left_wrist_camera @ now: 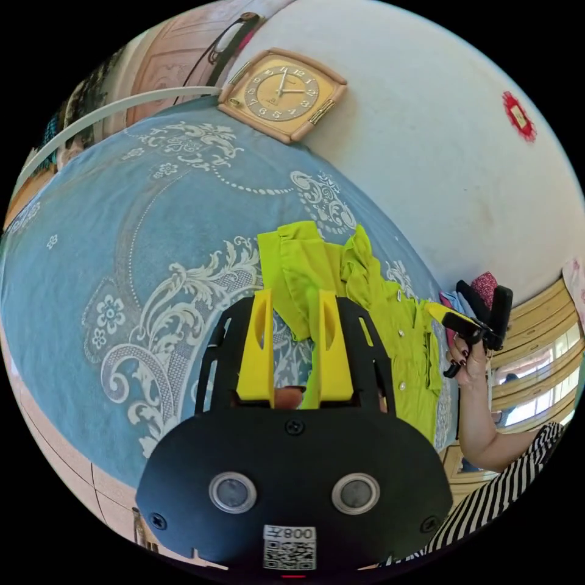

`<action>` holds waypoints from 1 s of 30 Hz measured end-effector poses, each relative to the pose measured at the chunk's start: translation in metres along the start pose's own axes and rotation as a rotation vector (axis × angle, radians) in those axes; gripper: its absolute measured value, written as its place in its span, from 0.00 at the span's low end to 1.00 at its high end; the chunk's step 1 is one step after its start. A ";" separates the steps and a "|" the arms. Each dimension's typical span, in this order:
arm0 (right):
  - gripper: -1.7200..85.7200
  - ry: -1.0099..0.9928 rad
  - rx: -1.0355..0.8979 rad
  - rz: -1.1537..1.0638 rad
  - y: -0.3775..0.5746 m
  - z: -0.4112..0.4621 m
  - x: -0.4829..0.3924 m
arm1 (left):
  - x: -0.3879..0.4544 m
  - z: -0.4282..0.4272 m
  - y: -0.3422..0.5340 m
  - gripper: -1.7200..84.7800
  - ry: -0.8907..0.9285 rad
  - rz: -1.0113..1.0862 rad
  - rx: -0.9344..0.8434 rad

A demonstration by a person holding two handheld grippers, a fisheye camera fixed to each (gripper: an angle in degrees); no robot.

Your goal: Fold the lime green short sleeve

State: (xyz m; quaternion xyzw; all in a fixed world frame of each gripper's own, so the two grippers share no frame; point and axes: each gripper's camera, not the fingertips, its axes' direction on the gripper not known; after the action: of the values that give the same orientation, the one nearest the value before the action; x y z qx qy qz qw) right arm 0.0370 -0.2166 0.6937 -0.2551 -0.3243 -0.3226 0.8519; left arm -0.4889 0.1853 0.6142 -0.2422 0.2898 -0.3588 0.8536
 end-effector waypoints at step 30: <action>0.11 0.231 -0.428 -0.253 -0.234 0.270 -0.143 | -0.061 -0.054 0.066 0.10 -0.204 0.322 -0.080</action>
State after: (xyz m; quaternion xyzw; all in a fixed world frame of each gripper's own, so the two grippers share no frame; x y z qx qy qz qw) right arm -0.3183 -0.1419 0.8219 -0.3481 -0.1786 -0.5146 0.7629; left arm -0.5293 0.2612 0.5540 -0.2616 0.2508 -0.1794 0.9146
